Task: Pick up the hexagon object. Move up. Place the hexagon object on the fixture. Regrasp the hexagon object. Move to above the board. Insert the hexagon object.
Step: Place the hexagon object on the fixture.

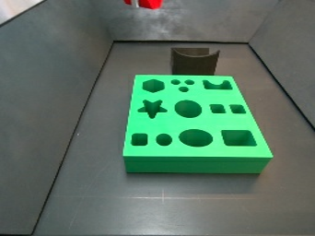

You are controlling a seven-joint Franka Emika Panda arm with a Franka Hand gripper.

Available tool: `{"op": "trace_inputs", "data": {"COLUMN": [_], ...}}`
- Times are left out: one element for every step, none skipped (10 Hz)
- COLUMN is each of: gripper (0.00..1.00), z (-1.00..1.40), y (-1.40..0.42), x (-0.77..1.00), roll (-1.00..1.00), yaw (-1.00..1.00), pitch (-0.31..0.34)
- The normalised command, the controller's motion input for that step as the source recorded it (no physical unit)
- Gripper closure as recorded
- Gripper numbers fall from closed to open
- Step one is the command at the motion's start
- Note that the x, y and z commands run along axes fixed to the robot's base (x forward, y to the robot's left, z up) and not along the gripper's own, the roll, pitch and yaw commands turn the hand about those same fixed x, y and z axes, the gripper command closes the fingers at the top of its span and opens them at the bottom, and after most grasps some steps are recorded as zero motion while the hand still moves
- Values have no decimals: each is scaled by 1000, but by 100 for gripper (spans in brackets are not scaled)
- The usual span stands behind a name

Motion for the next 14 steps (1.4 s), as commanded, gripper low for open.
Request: {"op": "trace_inputs", "data": {"gripper": [100, 100, 100, 100, 100, 100, 100, 100, 100, 100, 100, 100, 100, 100], "z": [-81, -77, -75, -73, -67, -65, -65, -63, -58, -57, 239, 238, 163, 87], "y": [-616, -558, -467, -418, -341, -309, -254, -195, -138, -109, 919, 909, 777, 608], "x": [1000, 1000, 1000, 1000, 1000, 1000, 1000, 1000, 1000, 964, 844, 732, 591, 482], "roll": [85, 95, 113, 124, 148, 159, 182, 209, 184, 170, -1000, -1000, -1000, -1000], "yaw": [-1000, -1000, -1000, -1000, -1000, -1000, -1000, -889, -557, -421, -172, -145, -143, -140], "pitch": [-46, -47, -48, -45, -42, -41, -39, -27, -7, 4, 33, 42, 63, 75]}}
